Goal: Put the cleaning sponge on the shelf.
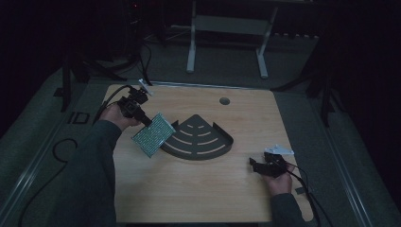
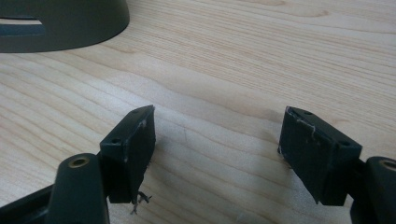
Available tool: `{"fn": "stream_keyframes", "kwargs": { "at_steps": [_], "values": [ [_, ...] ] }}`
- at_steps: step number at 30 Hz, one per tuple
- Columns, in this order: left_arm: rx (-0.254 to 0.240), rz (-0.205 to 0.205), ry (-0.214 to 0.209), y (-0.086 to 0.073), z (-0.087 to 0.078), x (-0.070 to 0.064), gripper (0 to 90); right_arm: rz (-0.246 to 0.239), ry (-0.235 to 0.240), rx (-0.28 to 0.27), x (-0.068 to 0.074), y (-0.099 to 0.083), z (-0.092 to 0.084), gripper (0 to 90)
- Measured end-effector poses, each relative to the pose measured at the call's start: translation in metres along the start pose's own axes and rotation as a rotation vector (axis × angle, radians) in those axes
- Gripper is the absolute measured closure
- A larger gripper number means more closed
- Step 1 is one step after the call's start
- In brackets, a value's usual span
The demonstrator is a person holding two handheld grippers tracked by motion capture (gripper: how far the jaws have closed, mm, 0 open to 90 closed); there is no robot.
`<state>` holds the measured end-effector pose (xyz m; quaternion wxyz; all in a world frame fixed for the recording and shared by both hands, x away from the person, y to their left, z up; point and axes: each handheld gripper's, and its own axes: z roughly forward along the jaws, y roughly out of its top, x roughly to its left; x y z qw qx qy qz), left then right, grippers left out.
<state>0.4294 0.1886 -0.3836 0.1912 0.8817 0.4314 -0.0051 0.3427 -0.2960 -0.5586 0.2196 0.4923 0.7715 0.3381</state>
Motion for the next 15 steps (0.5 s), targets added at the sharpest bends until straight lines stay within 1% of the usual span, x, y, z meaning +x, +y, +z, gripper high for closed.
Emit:
{"fn": "stream_keyframes", "kwargs": {
  "at_steps": [1, 7, 11, 15],
  "values": [
    [-0.002, 0.007, -0.001, 0.001, 0.0, 0.0, 90.0, 0.0, 0.0, 0.0, 0.0, 0.0, 0.0, 26.5],
    [-0.013, 0.008, -0.001, 0.009, 0.002, -0.002, 90.0, 0.001, 0.0, -0.001, 0.0, 0.0, 0.0, 26.5],
    [-0.006, 0.008, -0.02, 0.013, 0.007, -0.002, 90.0, 0.001, 0.0, -0.001, 0.0, 0.0, 0.0, 26.5],
    [-0.006, 0.011, -0.025, 0.017, 0.01, -0.002, 90.0, 0.001, 0.0, -0.001, 0.0, 0.0, 0.0, 26.5]
  ]
}}
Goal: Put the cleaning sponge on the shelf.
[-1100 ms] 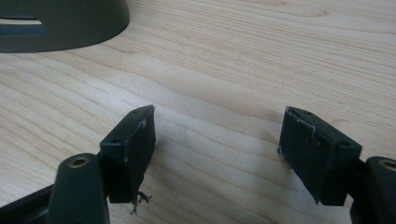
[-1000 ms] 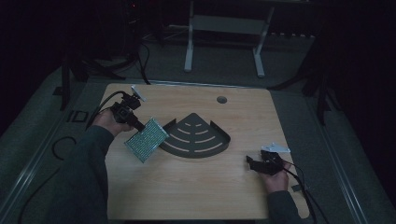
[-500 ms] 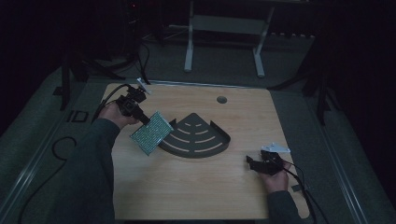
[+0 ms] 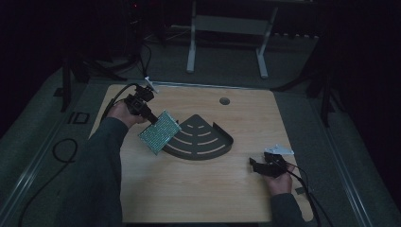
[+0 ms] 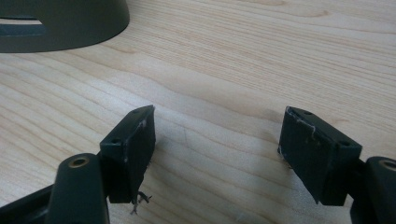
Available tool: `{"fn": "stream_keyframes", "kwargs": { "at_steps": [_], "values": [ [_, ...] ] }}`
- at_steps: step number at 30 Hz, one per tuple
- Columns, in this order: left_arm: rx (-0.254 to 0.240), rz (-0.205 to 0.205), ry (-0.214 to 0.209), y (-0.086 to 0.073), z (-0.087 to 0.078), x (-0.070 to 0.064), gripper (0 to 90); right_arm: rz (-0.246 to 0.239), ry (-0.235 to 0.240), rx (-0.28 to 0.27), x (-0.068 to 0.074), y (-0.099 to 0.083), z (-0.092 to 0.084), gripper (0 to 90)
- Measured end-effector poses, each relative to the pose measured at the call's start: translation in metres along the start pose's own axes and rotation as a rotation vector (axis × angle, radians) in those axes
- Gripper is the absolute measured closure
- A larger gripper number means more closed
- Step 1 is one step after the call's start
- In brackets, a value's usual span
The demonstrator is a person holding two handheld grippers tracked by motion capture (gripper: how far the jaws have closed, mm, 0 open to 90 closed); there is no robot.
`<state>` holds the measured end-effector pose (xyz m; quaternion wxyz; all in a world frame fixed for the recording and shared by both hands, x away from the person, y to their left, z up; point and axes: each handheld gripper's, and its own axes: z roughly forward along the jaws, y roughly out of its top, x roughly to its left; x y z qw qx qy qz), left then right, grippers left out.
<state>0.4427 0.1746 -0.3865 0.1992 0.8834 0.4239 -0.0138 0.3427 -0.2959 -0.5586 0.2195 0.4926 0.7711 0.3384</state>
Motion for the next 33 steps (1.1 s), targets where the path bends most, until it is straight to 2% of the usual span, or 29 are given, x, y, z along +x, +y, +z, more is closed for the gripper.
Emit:
{"fn": "stream_keyframes", "kwargs": {
  "at_steps": [20, 33],
  "values": [
    [-0.012, 0.033, 0.017, 0.03, 0.002, -0.012, 90.0, -0.002, 0.0, -0.001, 0.0, 0.0, 0.0, 26.5],
    [-0.015, 0.032, 0.029, 0.04, 0.013, -0.011, 90.0, 0.001, 0.001, 0.0, 0.0, 0.0, 0.0, 26.5]
  ]
}}
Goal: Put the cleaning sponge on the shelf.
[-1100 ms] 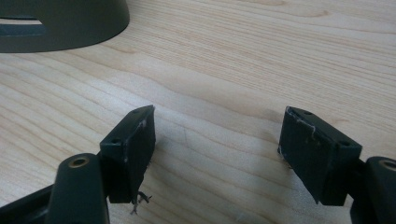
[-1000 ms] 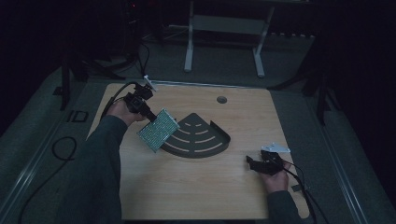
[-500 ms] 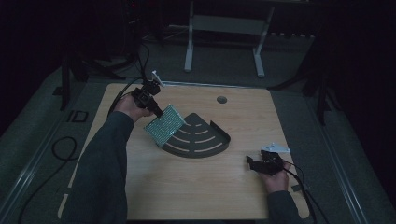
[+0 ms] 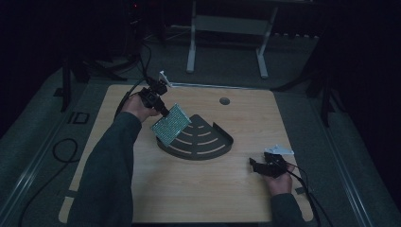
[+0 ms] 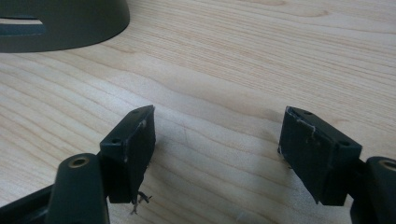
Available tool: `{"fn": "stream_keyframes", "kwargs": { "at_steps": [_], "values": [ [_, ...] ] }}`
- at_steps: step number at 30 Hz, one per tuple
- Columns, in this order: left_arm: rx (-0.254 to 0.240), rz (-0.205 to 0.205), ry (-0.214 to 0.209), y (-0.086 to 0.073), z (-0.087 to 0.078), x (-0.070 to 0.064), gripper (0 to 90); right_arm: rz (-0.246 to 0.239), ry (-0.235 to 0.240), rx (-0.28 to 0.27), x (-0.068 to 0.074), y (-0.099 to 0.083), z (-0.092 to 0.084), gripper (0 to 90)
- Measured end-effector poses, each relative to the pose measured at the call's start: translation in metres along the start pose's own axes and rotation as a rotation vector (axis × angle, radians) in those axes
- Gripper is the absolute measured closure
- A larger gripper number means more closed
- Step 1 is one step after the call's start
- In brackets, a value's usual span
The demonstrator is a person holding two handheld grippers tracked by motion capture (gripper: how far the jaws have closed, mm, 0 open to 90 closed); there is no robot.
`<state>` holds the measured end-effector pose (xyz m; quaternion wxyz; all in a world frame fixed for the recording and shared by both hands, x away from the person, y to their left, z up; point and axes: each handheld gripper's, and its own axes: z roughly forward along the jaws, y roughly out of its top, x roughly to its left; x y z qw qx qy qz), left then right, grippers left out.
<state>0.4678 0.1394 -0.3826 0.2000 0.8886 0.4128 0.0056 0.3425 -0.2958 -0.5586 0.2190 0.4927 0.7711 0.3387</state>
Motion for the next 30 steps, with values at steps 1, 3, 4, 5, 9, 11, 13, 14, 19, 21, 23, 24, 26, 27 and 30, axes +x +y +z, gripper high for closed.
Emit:
{"fn": "stream_keyframes", "kwargs": {
  "at_steps": [1, 3, 4, 5, 9, 11, 13, 14, 19, 21, 23, 24, 26, 27, 30],
  "values": [
    [0.004, 0.002, 0.002, 0.001, 0.001, 0.0, 90.0, 0.0, 0.0, 0.0, 0.0, 0.0, 0.0, 26.5],
    [0.002, 0.008, 0.012, 0.002, 0.003, 0.0, 90.0, 0.0, 0.0, 0.0, 0.0, 0.0, 0.0, 26.5],
    [0.003, 0.005, 0.01, 0.003, 0.005, -0.001, 90.0, 0.0, 0.0, 0.0, 0.0, 0.0, 0.0, 26.5],
    [0.007, 0.009, 0.013, 0.004, 0.006, -0.001, 90.0, -0.001, 0.0, 0.0, 0.0, 0.0, 0.0, 26.5],
    [0.018, 0.007, 0.015, 0.007, 0.012, 0.0, 90.0, 0.0, 0.0, 0.0, 0.0, 0.0, 0.0, 26.5],
    [0.023, 0.007, 0.019, 0.008, 0.016, 0.0, 90.0, 0.0, 0.0, 0.0, 0.0, 0.0, 0.0, 26.5],
    [0.027, 0.006, 0.019, 0.01, 0.019, 0.001, 90.0, 0.001, 0.0, 0.0, 0.0, 0.0, 0.0, 26.5],
    [0.026, 0.005, 0.017, 0.01, 0.021, 0.001, 90.0, 0.001, 0.0, 0.0, 0.0, 0.0, 0.0, 26.5],
    [0.034, 0.008, 0.028, 0.013, 0.03, 0.002, 90.0, -0.001, 0.0, 0.001, 0.0, 0.0, 0.0, 26.5],
    [0.037, 0.012, 0.031, 0.014, 0.032, 0.001, 90.0, -0.001, 0.0, 0.001, 0.0, 0.0, 0.0, 26.5],
    [0.044, 0.017, 0.032, 0.015, 0.035, 0.001, 90.0, -0.001, 0.0, 0.001, 0.0, 0.0, 0.0, 26.5],
    [0.051, 0.015, 0.037, 0.016, 0.037, 0.001, 90.0, -0.001, 0.0, 0.001, 0.0, 0.0, 0.0, 26.5],
    [0.053, 0.018, 0.037, 0.017, 0.04, 0.001, 90.0, -0.001, 0.0, 0.001, 0.0, 0.0, 0.0, 26.5],
    [0.055, 0.017, 0.04, 0.017, 0.042, 0.001, 90.0, -0.001, 0.0, 0.001, 0.0, 0.0, 0.0, 26.5],
    [0.064, 0.02, 0.046, 0.019, 0.048, 0.001, 90.0, -0.001, 0.0, 0.001, 0.0, 0.0, 0.0, 26.5]
  ]
}}
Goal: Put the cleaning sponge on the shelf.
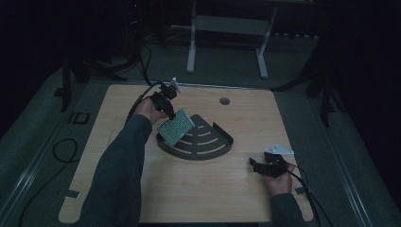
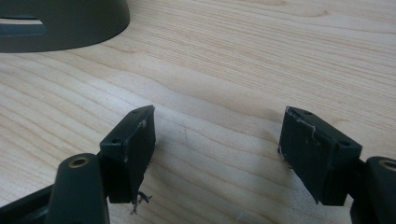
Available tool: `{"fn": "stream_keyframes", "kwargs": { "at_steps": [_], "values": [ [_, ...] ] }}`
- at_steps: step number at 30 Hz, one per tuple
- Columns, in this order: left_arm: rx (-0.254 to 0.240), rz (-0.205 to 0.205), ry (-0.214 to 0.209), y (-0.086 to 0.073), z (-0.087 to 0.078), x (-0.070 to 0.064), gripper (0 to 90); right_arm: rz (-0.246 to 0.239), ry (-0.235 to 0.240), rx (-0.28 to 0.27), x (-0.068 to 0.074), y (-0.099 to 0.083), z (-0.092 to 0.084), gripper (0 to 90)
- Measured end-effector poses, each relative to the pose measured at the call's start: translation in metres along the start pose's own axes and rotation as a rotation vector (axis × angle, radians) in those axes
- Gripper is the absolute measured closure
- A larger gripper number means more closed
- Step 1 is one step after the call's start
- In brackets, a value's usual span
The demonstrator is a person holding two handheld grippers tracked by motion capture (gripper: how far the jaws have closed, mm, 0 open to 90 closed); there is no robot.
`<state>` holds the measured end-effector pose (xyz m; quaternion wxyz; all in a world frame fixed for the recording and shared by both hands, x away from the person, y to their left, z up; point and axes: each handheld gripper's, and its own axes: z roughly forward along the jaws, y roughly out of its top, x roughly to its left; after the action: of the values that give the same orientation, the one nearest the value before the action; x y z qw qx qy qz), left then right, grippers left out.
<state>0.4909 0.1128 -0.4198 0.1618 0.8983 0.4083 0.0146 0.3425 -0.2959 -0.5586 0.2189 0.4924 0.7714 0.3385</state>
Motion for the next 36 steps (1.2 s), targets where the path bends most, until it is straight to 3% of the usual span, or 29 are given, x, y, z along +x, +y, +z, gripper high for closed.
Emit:
{"fn": "stream_keyframes", "kwargs": {
  "at_steps": [24, 36],
  "values": [
    [0.064, 0.012, 0.02, 0.001, 0.036, 0.001, 90.0, -0.002, 0.001, 0.001, 0.0, 0.0, 0.0, 26.4],
    [0.098, 0.009, 0.078, -0.005, 0.048, 0.008, 89.9, -0.001, 0.003, 0.001, 0.0, 0.0, 0.0, 26.4]
  ]
}}
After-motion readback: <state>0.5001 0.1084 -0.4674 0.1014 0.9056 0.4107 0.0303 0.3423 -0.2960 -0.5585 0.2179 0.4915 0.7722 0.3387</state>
